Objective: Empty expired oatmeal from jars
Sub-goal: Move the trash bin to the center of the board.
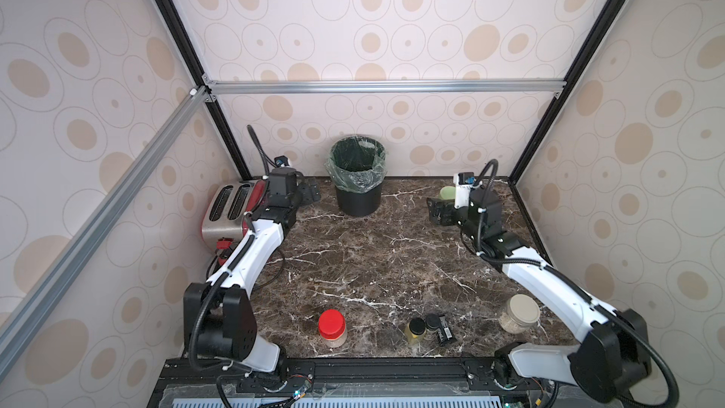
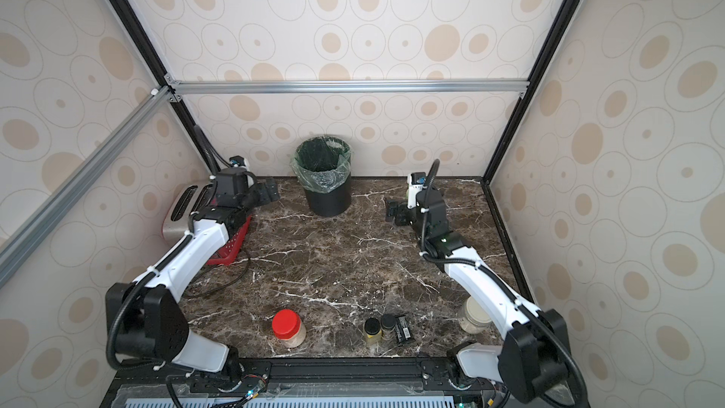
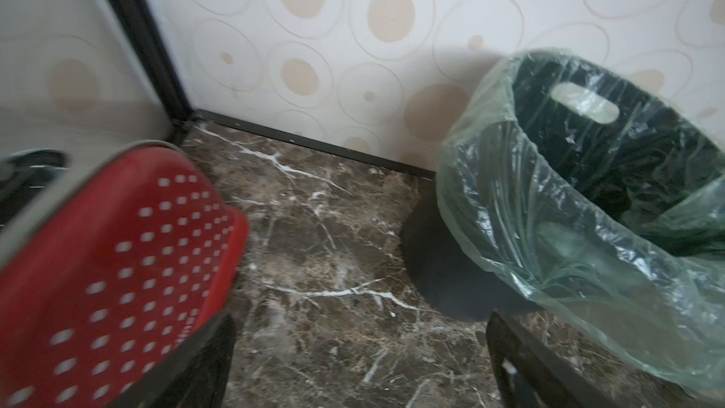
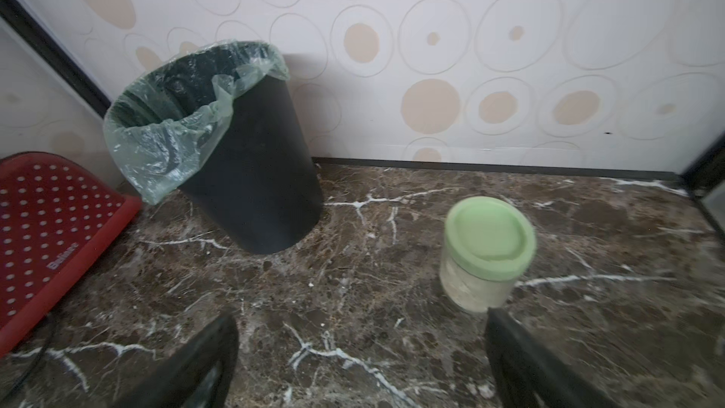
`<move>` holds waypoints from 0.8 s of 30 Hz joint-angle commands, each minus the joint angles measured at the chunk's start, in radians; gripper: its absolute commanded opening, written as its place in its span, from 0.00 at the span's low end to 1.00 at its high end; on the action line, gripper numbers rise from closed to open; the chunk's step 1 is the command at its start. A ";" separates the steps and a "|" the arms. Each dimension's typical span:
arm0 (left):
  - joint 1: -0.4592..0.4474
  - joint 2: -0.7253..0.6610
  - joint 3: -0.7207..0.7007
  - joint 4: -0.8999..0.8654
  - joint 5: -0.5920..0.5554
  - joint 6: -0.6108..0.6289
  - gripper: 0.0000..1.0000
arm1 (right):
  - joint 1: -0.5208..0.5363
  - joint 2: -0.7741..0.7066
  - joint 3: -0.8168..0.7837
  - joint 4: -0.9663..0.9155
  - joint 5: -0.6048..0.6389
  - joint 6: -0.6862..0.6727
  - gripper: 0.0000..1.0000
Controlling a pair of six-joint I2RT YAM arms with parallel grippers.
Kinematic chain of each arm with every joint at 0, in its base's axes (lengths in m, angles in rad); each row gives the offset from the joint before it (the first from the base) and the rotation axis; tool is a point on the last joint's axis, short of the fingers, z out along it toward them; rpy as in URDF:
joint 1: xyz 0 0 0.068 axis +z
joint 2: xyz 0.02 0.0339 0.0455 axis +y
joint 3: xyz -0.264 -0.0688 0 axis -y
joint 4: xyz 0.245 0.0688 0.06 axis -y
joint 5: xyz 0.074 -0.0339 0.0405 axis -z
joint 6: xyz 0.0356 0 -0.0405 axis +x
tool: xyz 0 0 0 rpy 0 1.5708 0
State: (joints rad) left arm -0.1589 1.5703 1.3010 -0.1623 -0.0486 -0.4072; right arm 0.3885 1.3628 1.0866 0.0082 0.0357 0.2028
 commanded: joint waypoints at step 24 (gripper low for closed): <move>0.031 0.729 1.092 -0.206 0.388 -0.088 0.99 | -0.003 0.851 1.184 -0.431 -0.312 0.392 1.00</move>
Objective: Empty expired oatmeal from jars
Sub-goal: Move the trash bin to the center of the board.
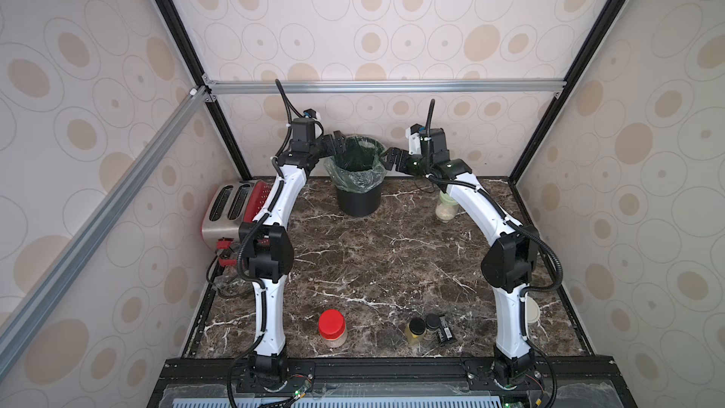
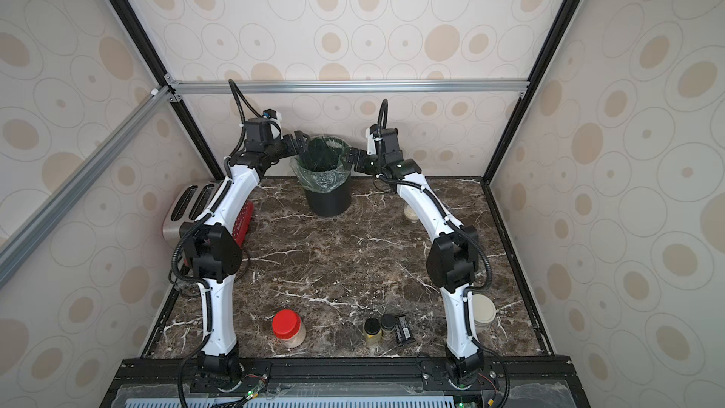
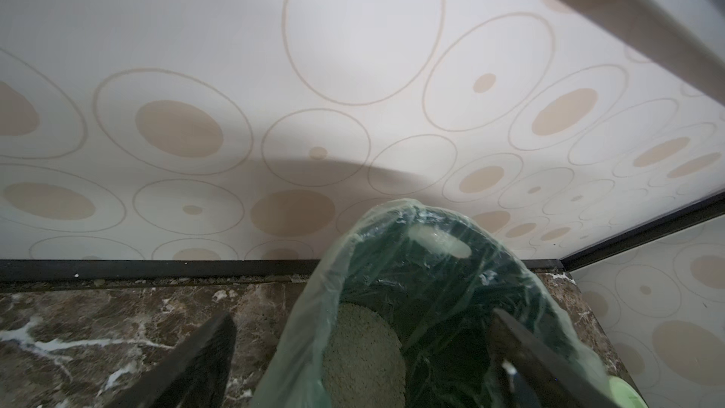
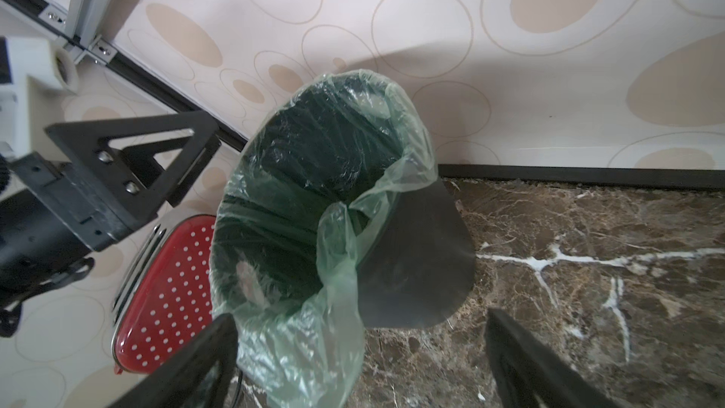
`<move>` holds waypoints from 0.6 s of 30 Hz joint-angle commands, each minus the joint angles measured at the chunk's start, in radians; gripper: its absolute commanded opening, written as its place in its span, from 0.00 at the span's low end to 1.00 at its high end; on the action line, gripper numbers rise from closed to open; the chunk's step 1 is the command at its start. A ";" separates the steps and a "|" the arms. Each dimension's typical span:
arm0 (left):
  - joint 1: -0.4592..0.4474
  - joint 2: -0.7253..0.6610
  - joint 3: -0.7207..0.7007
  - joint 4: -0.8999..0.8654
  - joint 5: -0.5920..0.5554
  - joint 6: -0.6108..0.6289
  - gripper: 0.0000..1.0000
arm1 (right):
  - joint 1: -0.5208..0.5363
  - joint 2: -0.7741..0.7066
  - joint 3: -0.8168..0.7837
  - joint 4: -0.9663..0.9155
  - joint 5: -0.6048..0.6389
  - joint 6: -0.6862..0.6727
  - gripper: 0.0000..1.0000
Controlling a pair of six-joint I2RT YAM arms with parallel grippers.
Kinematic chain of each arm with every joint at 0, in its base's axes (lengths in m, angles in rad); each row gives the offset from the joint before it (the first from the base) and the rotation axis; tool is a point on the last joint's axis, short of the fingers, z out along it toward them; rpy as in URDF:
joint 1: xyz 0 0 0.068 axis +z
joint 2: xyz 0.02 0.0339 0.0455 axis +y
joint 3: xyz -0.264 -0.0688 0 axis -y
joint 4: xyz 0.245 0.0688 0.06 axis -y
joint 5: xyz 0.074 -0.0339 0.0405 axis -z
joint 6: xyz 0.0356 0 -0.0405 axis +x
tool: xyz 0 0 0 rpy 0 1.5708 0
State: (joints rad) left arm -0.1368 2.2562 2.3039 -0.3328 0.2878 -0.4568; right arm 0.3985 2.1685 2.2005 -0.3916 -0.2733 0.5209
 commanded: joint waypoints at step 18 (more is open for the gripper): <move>0.015 0.099 0.000 0.203 0.267 -0.134 0.99 | -0.013 0.315 0.349 0.060 -0.080 0.111 0.95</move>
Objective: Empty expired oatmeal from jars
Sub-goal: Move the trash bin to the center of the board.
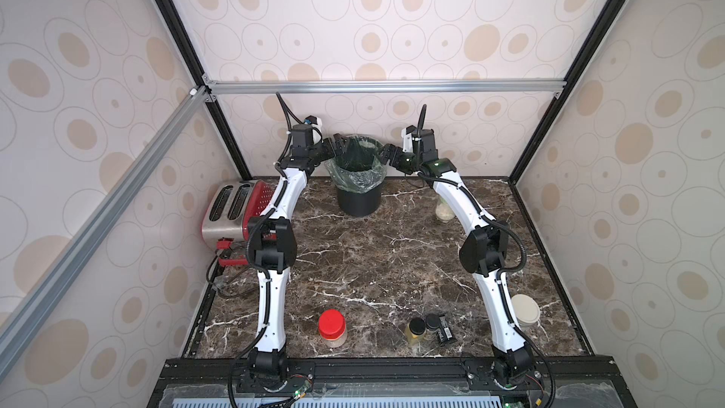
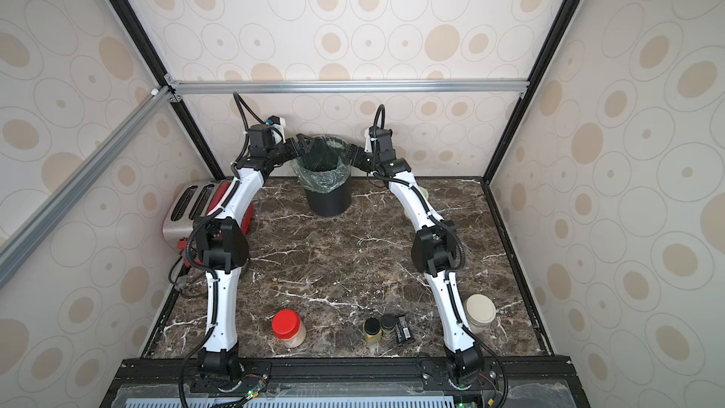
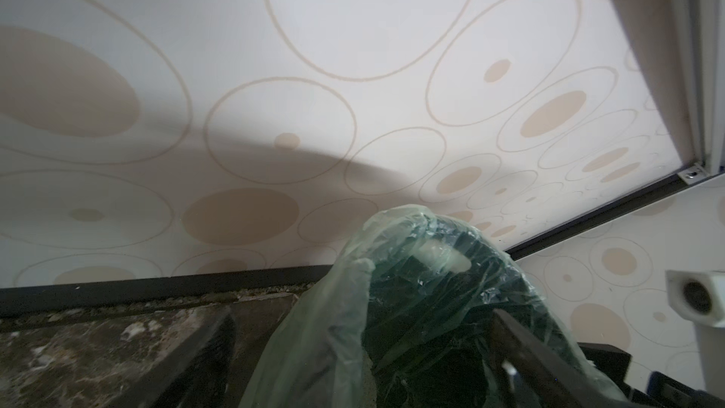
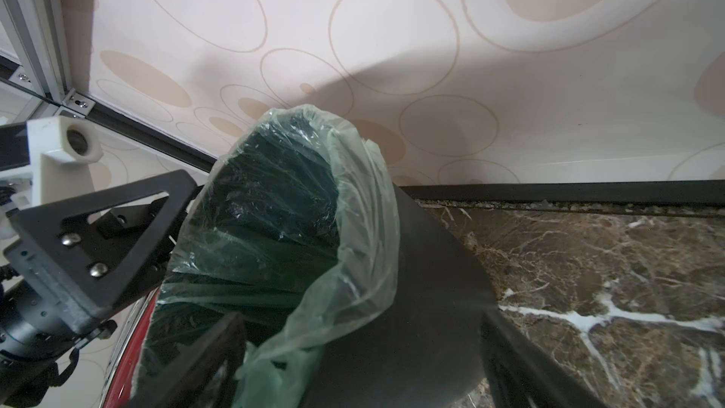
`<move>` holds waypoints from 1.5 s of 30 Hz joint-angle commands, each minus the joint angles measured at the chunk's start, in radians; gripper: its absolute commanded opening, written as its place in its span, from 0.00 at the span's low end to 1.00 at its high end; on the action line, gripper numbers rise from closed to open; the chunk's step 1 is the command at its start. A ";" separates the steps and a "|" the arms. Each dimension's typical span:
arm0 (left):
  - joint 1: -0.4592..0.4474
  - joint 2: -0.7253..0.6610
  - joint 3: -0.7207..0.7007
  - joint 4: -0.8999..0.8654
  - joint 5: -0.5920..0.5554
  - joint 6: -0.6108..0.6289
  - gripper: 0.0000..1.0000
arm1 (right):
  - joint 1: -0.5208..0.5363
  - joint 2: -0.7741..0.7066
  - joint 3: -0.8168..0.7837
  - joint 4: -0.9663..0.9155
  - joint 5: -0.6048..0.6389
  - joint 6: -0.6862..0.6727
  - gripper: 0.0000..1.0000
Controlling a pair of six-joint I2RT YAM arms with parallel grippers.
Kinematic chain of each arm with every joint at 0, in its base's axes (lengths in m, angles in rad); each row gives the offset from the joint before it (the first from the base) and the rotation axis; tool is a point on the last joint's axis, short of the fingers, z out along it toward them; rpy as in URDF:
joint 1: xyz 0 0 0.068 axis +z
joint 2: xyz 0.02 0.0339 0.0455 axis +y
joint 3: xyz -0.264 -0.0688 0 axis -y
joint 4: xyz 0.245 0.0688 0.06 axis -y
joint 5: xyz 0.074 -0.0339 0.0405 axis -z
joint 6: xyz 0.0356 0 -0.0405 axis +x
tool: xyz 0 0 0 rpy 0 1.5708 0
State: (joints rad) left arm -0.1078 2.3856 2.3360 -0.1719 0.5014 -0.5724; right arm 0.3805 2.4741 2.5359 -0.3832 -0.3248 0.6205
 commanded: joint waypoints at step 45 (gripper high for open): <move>-0.086 -0.440 -0.561 0.097 -0.038 0.059 0.99 | -0.012 -0.434 -0.589 0.098 -0.027 -0.107 0.99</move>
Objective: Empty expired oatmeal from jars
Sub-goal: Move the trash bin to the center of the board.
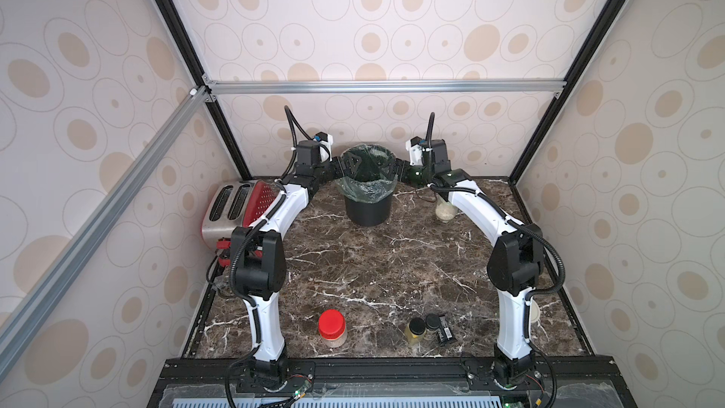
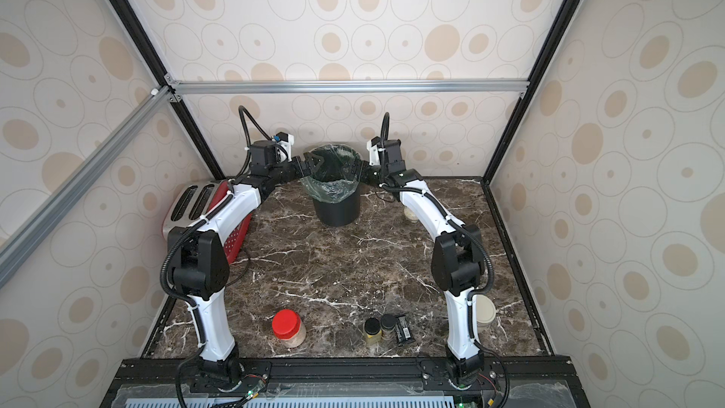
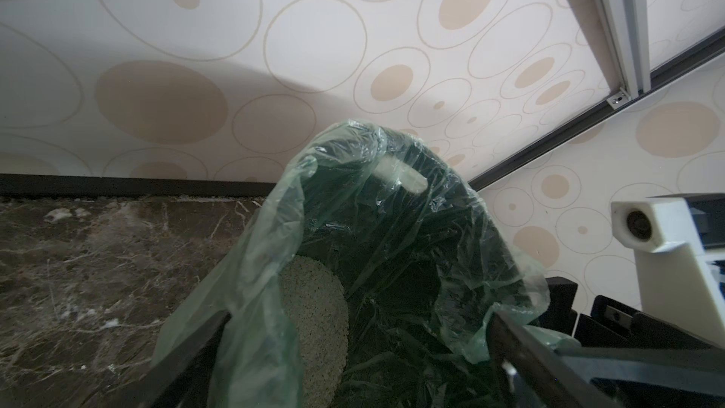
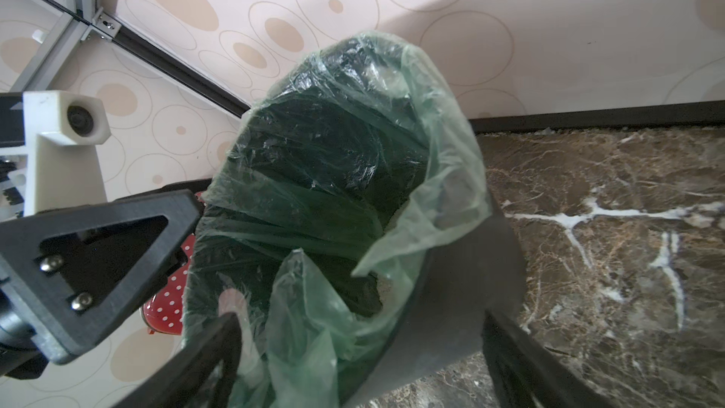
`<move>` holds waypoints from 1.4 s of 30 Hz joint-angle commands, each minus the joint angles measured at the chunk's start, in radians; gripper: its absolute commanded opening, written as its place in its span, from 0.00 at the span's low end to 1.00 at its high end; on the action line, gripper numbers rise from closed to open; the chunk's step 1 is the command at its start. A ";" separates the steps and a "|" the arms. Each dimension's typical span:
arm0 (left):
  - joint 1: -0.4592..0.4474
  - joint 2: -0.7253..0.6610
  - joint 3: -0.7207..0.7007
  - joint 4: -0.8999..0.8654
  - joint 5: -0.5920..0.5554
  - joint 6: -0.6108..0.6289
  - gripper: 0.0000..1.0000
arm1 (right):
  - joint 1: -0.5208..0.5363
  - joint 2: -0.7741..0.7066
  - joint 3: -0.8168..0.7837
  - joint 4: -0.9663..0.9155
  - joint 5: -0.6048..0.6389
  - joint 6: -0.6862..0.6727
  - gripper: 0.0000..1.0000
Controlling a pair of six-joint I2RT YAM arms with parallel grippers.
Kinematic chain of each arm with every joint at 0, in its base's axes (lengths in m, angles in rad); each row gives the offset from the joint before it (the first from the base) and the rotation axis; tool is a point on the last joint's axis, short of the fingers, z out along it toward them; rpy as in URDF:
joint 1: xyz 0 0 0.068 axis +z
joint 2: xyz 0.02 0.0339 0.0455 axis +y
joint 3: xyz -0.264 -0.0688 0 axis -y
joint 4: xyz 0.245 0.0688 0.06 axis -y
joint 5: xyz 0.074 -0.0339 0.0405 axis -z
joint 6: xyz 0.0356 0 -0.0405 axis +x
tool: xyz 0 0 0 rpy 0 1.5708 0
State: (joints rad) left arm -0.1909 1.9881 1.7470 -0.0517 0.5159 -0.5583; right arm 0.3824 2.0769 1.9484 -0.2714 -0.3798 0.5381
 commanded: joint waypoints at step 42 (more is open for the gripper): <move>-0.055 0.016 0.073 0.066 0.088 -0.036 0.99 | -0.026 0.065 0.163 -0.047 -0.311 0.000 0.76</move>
State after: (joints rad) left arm -0.2077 2.0689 1.8366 -0.0383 0.5537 -0.5690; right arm 0.3321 2.2158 2.1509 -0.3481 -0.6441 0.5373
